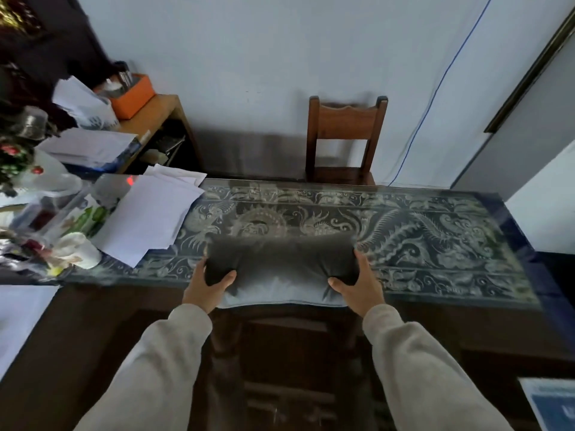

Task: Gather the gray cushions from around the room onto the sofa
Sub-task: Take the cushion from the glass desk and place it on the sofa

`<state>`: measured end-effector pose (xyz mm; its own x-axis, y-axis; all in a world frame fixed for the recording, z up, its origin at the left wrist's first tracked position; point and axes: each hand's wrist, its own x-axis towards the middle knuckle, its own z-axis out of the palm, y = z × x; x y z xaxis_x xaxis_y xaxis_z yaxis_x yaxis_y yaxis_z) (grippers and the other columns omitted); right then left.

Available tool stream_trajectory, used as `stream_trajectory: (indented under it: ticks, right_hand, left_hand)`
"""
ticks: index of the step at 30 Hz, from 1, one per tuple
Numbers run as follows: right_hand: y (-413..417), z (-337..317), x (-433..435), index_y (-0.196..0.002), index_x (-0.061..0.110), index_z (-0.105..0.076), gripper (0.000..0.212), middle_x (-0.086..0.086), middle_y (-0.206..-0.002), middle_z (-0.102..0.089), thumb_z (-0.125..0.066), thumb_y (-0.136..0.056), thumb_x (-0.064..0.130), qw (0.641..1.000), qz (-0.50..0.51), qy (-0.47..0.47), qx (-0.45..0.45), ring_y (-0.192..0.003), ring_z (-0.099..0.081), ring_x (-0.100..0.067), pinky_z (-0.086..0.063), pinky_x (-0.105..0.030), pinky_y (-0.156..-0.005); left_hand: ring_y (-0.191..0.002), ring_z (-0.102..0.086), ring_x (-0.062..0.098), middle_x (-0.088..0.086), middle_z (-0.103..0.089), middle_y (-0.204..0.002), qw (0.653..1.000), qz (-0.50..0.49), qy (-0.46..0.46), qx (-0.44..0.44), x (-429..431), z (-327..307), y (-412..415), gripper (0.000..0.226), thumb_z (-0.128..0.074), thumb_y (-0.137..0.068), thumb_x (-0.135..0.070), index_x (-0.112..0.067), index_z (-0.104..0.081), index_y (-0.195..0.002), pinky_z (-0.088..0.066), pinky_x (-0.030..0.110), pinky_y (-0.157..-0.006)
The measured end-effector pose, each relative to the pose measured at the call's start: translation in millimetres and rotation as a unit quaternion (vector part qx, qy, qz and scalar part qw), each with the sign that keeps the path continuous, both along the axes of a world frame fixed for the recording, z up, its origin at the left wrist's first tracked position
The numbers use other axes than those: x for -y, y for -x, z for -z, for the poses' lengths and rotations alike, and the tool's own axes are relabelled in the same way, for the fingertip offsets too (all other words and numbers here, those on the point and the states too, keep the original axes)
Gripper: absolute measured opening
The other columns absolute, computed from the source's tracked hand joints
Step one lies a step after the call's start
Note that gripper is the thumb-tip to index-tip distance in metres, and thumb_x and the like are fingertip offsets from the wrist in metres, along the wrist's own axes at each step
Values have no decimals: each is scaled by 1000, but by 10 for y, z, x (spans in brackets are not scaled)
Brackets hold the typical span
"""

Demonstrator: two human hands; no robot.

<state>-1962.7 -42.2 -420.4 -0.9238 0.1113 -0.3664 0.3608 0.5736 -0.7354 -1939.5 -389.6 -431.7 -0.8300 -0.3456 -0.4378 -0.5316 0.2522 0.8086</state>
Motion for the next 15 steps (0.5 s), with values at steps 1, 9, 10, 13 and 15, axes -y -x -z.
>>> stream_trajectory:
  ticks: [1,9,10,13,15]
  right_hand:
    - [12,8,-19,-167,32,-21,99,-2,-168,-38,-83,-89,41,1000,8,-1,-9,-150,-40,-38,-35,-49,-119]
    - [-1210,-802,183,-168,29,-15,113,-11,-162,-46,-89,-83,38,996,68,13,-51,-146,-45,-41,-38,-50,-119]
    - [-1197,-816,170,-168,28,-15,113,-13,-160,-48,-89,-83,39,995,79,12,-53,-144,-47,-42,-39,-49,-118]
    - [-1604,-1132,227,-165,23,-26,107,-14,-151,-57,-90,-81,41,992,100,-1,-77,-139,-54,-39,-43,-45,-113]
    - [-2009,-1380,306,-161,18,-36,101,-13,-148,-60,-91,-79,41,989,112,-1,-99,-136,-56,-37,-45,-43,-112]
  left_hand:
    - [-135,-56,34,4,-58,-147,1000,5,9,0,-8,-5,19,83,-83,-86,-42,-27,-38,-154,-42,53,-116]
    - [-134,-56,36,1,-53,-153,997,43,38,-53,246,-861,-1091,88,-81,-85,-52,-35,-33,-156,-50,55,-108]
    - [-134,-56,37,1,-52,-154,997,40,39,-57,237,-871,-1066,88,-81,-85,-51,-34,-33,-156,-51,56,-107]
    - [-134,-56,36,3,-53,-154,994,48,36,-90,308,-1184,-1398,87,-82,-85,-47,-31,-34,-155,-51,57,-106]
    - [-132,-56,38,4,-53,-152,991,66,31,-114,404,-1440,-1761,87,-82,-85,-47,-31,-33,-155,-52,57,-105]
